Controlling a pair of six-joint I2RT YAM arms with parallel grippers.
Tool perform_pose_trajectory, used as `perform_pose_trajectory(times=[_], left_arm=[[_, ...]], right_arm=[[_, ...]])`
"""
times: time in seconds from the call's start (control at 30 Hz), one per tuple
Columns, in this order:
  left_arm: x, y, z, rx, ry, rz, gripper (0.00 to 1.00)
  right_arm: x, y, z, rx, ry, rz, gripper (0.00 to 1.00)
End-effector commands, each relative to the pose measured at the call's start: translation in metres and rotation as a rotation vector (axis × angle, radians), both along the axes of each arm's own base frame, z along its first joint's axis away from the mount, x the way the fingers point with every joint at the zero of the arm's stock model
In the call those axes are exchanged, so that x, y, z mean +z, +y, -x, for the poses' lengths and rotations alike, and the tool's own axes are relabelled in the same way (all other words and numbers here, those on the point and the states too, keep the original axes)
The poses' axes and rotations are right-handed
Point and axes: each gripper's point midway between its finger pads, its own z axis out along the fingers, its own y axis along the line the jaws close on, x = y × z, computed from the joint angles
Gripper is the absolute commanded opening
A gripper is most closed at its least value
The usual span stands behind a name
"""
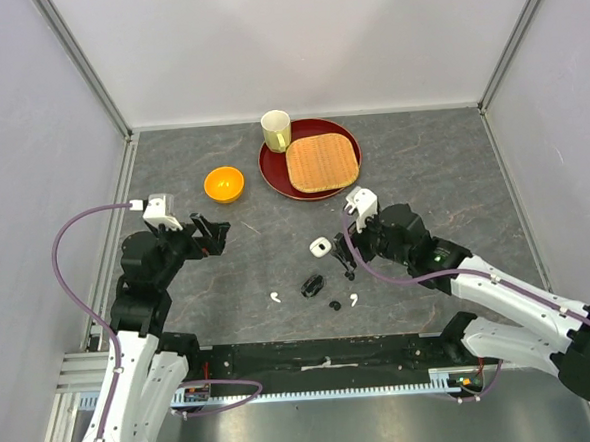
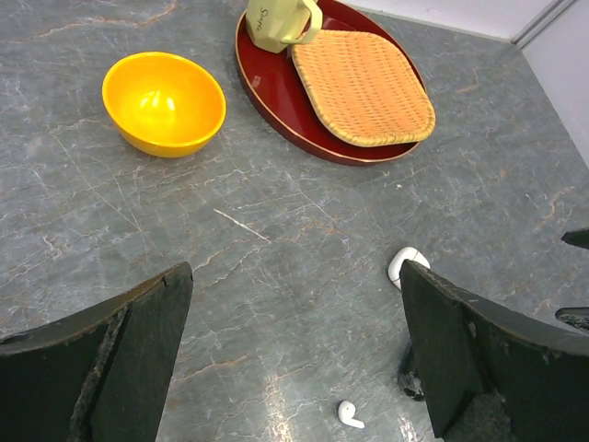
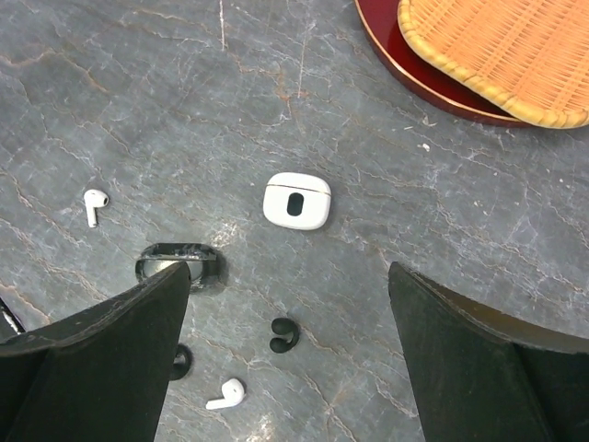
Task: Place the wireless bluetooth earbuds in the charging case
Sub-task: Pick up the charging case at the center of the board.
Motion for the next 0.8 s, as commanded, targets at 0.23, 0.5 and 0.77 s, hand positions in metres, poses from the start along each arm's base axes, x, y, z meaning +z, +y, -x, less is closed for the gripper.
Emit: perform_pose_trajectory(times=[0.23, 0.5, 0.77], left_arm=[[0.012, 0.003, -0.001, 0.007, -0.04, -0.022, 1.0], [0.011, 0.005, -0.002, 0.017, -0.037, -0.023, 1.0], [0.01, 0.001, -0.003, -0.004, -0.033, -0.018, 1.0]], right_arm=[[0.028, 0.0, -0.044, -0.375, 0.061, -0.165, 0.98], [0.023, 0.017, -0.019, -0.162, 0.061, -0.172, 0.98], [-0.007, 0.014, 0.012, 0.179, -0.138, 0.027, 0.96]])
